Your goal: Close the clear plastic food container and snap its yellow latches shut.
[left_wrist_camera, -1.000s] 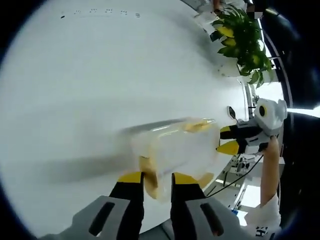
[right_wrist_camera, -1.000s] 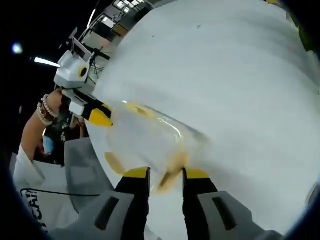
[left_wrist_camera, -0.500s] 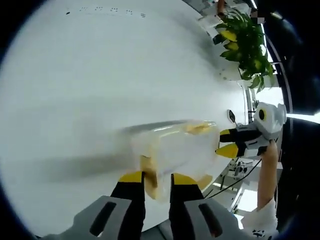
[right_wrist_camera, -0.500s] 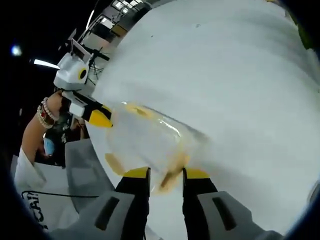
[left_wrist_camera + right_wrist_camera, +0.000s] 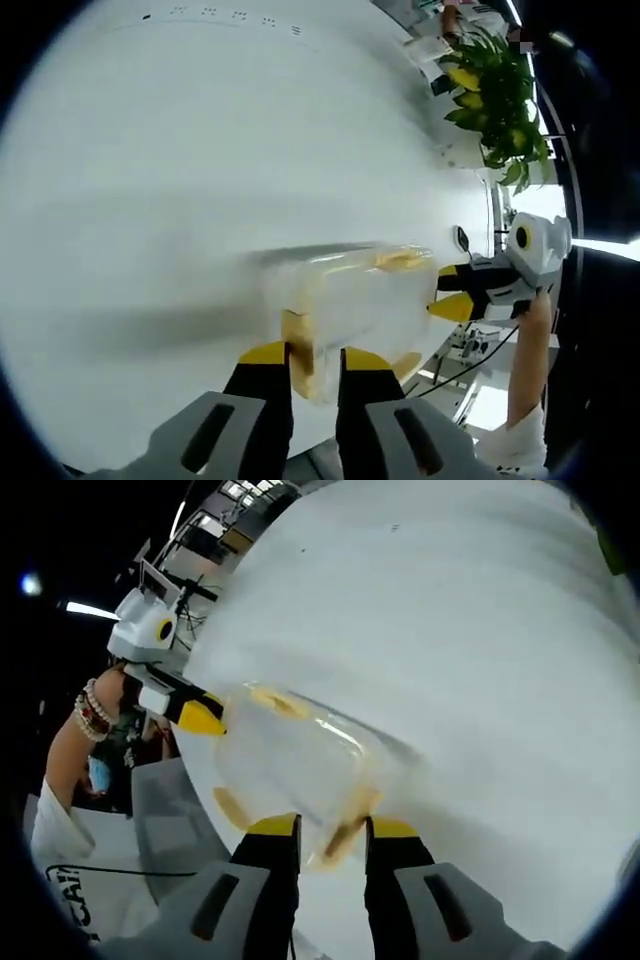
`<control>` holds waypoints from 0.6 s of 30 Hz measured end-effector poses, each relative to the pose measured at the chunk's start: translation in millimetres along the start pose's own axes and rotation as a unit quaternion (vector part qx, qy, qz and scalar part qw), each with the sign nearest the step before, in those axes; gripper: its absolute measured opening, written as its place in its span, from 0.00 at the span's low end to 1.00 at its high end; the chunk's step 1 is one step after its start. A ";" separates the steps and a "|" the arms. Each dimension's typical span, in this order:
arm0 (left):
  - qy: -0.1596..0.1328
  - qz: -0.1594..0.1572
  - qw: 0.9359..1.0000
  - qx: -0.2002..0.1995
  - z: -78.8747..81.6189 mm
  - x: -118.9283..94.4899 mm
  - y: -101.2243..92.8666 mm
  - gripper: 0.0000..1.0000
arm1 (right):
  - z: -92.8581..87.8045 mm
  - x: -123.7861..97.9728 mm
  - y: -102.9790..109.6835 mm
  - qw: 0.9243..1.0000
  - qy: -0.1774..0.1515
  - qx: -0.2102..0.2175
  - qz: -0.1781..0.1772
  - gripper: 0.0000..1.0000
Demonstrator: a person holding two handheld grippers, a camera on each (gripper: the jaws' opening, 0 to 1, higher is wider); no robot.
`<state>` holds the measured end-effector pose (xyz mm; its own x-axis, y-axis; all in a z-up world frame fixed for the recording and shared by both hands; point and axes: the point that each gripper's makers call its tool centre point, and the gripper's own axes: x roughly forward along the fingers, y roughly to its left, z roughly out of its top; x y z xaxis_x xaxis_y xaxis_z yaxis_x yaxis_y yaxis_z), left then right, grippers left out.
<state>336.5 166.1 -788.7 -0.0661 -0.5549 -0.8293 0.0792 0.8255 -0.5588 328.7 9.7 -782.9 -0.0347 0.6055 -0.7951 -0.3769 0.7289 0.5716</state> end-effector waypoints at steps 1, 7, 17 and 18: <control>0.001 0.000 1.000 -0.002 0.1 0.0 0.1 0.06 | -0.3 -0.1 -0.8 1.000 0.002 0.000 -0.001 0.21; 0.004 0.001 1.000 -0.011 -5.7 10.6 2.8 0.04 | -4.4 -1.7 -3.2 1.000 0.007 0.001 -0.004 0.21; 0.006 0.002 1.000 0.003 -5.4 22.9 -2.9 0.07 | -4.0 -0.4 -6.0 1.000 0.000 0.004 -0.004 0.22; 0.004 0.000 1.000 0.006 -4.9 21.0 -3.0 0.07 | -4.3 -0.6 -6.3 1.000 -0.001 0.004 -0.003 0.22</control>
<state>330.0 152.5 -804.4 -0.0745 -0.5532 -0.8297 0.0917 0.8247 -0.5581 327.1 3.4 -786.8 -0.0305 0.6011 -0.7986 -0.3693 0.7357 0.5678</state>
